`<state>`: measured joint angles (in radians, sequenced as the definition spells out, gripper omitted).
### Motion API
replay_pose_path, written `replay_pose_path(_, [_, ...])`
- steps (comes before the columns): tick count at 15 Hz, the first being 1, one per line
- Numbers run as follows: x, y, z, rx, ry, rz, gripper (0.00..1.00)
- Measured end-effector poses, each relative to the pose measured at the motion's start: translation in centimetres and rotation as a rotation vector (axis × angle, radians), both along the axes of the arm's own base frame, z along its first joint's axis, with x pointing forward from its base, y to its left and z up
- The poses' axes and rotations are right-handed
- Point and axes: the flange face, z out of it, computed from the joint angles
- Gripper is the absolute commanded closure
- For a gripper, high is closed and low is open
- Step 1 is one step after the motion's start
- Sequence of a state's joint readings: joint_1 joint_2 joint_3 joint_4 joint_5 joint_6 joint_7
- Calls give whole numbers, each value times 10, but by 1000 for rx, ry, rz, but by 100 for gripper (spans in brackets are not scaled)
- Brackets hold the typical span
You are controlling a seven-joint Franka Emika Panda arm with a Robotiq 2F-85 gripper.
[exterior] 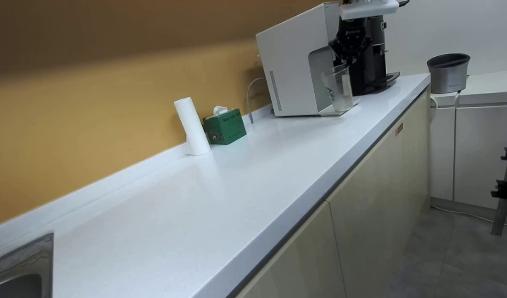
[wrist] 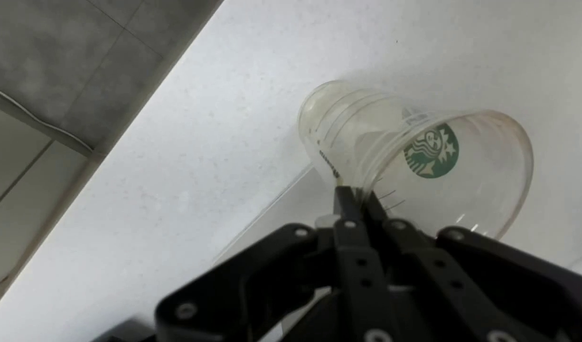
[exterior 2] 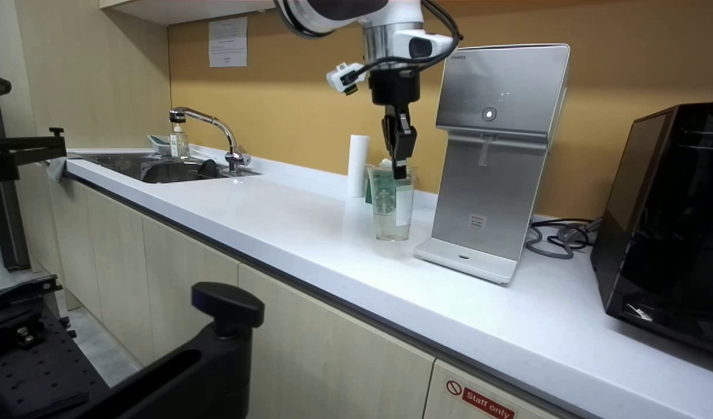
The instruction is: Put the plastic cup on the drip tray of the dispenser
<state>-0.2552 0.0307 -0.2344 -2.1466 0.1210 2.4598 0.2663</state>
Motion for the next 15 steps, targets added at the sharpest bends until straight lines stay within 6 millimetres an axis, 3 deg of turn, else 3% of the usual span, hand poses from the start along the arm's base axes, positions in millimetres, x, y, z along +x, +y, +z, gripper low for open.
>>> replay_pose_path(6, [18, -37, 0, 104, -76, -204, 99])
replay_pose_path(11, [16, -72, 11, 115, -129, -339, 99])
replay_pose_path(15, [17, -83, 8, 116, -135, -393, 99])
